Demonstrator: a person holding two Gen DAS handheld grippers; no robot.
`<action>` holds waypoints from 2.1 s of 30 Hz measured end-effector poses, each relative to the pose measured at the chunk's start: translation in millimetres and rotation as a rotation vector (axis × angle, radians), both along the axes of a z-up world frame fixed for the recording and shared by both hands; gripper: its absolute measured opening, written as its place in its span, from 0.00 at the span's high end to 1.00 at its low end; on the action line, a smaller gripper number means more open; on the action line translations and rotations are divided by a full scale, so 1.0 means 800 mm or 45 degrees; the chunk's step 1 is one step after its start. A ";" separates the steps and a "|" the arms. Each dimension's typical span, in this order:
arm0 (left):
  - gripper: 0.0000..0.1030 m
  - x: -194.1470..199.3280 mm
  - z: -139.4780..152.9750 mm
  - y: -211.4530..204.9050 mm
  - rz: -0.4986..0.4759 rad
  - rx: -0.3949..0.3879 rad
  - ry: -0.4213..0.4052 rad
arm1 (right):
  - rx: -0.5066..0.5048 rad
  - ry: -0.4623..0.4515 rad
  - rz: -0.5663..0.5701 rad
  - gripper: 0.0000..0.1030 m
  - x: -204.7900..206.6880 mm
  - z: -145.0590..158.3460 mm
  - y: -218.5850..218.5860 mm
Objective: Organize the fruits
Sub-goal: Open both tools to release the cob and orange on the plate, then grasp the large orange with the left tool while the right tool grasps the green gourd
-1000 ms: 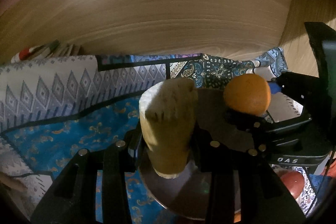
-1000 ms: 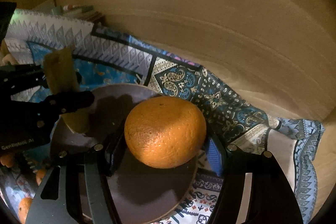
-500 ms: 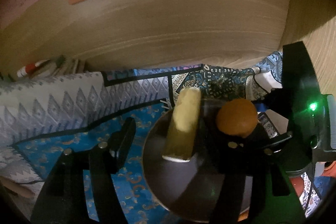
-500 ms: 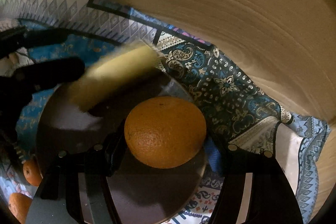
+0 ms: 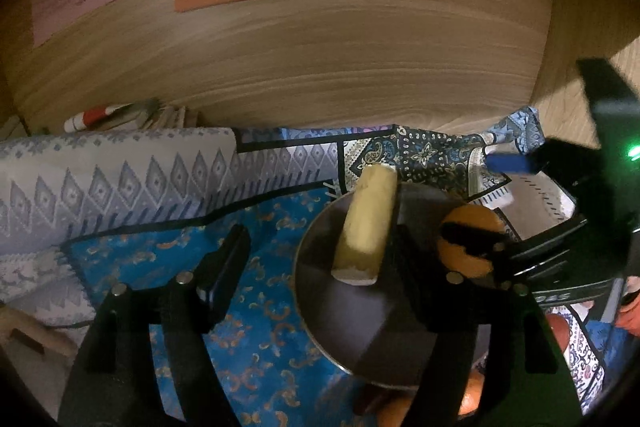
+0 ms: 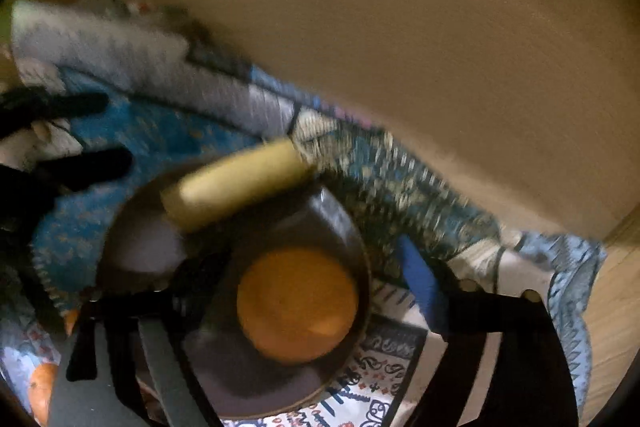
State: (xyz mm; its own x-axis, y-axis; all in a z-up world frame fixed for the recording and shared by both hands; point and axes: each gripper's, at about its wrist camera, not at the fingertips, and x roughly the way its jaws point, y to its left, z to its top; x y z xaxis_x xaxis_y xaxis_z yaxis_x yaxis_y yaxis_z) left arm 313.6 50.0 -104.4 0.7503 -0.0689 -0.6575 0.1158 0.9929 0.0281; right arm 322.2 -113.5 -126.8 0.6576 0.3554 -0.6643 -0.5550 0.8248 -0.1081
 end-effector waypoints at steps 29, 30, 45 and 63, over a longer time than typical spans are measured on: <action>0.06 -0.199 -0.024 -0.037 -0.075 -0.023 -0.012 | 0.127 -0.101 -0.195 0.18 -0.200 -0.013 -0.066; 0.05 -0.206 -0.031 -0.040 -0.083 -0.027 0.000 | 0.134 -0.097 -0.200 0.18 -0.206 -0.016 -0.068; 0.05 -0.213 -0.092 -0.071 -0.075 -0.101 0.131 | 0.202 0.041 -0.281 0.17 -0.237 -0.066 -0.103; 0.35 -0.199 -0.093 -0.071 -0.117 -0.221 0.185 | 0.171 0.069 -0.148 0.17 -0.249 -0.074 -0.061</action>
State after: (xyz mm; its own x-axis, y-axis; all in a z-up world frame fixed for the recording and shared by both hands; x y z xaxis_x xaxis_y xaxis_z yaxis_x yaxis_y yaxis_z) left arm 154.7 -6.5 -179.0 0.6343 -0.2535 -0.7304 0.1961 0.9666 -0.1652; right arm 122.6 -162.5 -186.1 0.6638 0.3670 -0.6517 -0.4573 0.8886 0.0347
